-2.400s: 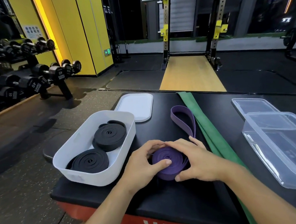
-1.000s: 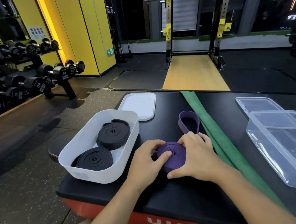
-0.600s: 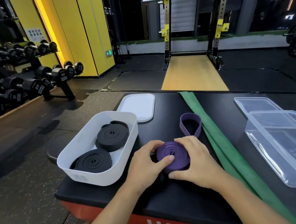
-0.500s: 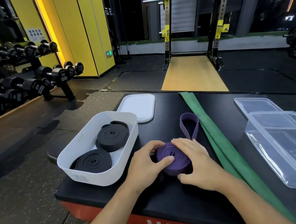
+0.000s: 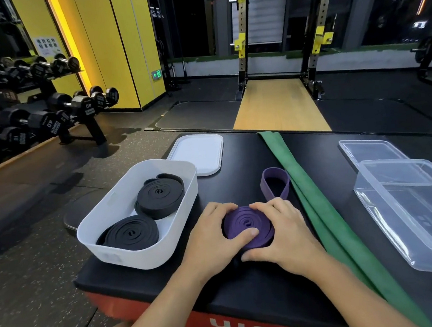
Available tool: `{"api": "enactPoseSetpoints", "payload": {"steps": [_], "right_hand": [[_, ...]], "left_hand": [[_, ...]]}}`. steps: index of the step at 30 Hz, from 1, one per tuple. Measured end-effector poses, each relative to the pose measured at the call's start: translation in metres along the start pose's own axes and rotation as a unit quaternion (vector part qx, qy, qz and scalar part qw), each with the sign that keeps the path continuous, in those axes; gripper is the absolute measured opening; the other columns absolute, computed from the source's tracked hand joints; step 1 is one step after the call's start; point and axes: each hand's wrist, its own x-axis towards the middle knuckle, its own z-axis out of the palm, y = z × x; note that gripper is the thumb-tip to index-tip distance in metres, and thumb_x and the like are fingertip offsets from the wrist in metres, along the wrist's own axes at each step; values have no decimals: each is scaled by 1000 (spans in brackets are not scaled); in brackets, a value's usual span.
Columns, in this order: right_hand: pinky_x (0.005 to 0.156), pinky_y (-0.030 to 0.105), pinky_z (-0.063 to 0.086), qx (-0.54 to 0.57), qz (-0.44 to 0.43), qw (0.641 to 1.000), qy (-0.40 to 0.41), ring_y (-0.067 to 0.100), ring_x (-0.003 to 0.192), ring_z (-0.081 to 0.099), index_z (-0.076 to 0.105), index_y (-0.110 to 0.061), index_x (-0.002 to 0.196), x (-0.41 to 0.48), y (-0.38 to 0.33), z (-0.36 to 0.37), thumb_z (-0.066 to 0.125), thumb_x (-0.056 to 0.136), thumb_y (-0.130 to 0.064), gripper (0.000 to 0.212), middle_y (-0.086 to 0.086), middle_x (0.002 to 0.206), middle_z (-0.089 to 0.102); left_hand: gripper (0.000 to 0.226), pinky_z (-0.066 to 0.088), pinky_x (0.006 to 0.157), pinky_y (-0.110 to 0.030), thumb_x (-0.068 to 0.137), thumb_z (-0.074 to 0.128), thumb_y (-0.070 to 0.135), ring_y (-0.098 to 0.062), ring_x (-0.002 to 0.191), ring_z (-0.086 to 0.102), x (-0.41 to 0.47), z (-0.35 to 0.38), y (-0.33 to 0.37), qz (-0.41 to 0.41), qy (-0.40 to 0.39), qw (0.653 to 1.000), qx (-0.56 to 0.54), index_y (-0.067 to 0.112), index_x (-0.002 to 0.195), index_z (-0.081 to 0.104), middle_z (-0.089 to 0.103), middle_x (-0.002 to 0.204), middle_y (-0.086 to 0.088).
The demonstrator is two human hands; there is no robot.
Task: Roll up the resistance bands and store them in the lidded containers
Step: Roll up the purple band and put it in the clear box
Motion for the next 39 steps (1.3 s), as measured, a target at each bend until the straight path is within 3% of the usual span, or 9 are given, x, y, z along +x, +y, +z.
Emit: {"api": "enactPoseSetpoints", "payload": {"steps": [5, 9, 11, 14, 17, 21, 27, 34, 39], "right_hand": [[107, 19, 37, 103, 0, 995, -5, -4, 130, 43, 56, -36, 138, -4, 2, -7, 75, 66, -73, 84, -30, 128, 47], [108, 27, 43, 210, 37, 964, 158, 5, 130, 53, 69, -29, 122, 7, 11, -2, 76, 86, -31, 36, -19, 133, 55], [93, 14, 48, 178, 107, 953, 220, 7, 111, 60, 69, -27, 114, 10, 13, -1, 80, 85, -11, 35, -12, 120, 54], [70, 10, 41, 126, 209, 946, 215, 9, 84, 60, 64, -24, 103, 9, 11, -6, 86, 80, -26, 32, -5, 96, 59], [71, 33, 50, 127, 260, 942, 167, 18, 76, 68, 60, -27, 94, 14, 12, -10, 85, 77, -43, 34, -6, 74, 69], [69, 35, 56, 111, 283, 944, 130, 19, 67, 70, 56, -31, 88, 21, 15, -13, 84, 63, -60, 47, -4, 72, 71], [57, 31, 59, 163, 300, 931, 126, 16, 55, 72, 63, -22, 90, 29, 11, -17, 92, 70, -25, 35, 3, 80, 72], [76, 43, 61, 165, 330, 921, 124, 20, 72, 74, 65, -26, 85, 33, 5, -9, 91, 61, -46, 41, -5, 79, 74], [80, 53, 62, 235, 320, 913, 98, 30, 73, 75, 77, -16, 74, 36, 11, -6, 87, 74, -36, 22, 0, 69, 75]], "left_hand": [[66, 52, 98, -33, 70, 71, 76, 0, 109, 59, 2, 1, -2, -1, 0, 1000, 9, 40, 126, 62, 56, 115, 24], [66, 51, 98, -29, 70, 74, 74, 3, 108, 58, 3, 0, -2, -7, 1, 1000, 2, 40, 125, 64, 58, 115, 24], [64, 51, 96, -24, 70, 77, 70, 6, 107, 58, 2, 0, -1, -13, -1, 1000, -5, 39, 125, 64, 58, 115, 24], [63, 50, 96, -21, 71, 79, 68, 7, 107, 57, 2, -1, -1, -18, -3, 1000, -7, 41, 126, 63, 57, 116, 25], [62, 48, 94, -18, 72, 81, 67, 8, 107, 57, 4, -2, -1, -23, -6, 1000, -7, 41, 125, 63, 58, 116, 25], [62, 48, 91, -16, 71, 81, 67, 7, 106, 58, 3, -1, -3, -23, -7, 1000, -11, 41, 125, 63, 58, 115, 24], [61, 44, 87, -8, 72, 83, 64, 9, 106, 56, 4, -2, -3, -23, -4, 1000, -16, 42, 125, 64, 58, 115, 24], [59, 47, 91, -13, 71, 84, 63, 6, 106, 58, 5, -1, -5, -14, 5, 1000, -25, 42, 122, 64, 61, 115, 24], [58, 48, 93, -15, 72, 85, 61, 7, 107, 58, 5, -1, -5, -13, 0, 1000, -27, 42, 123, 65, 62, 115, 24]]}}
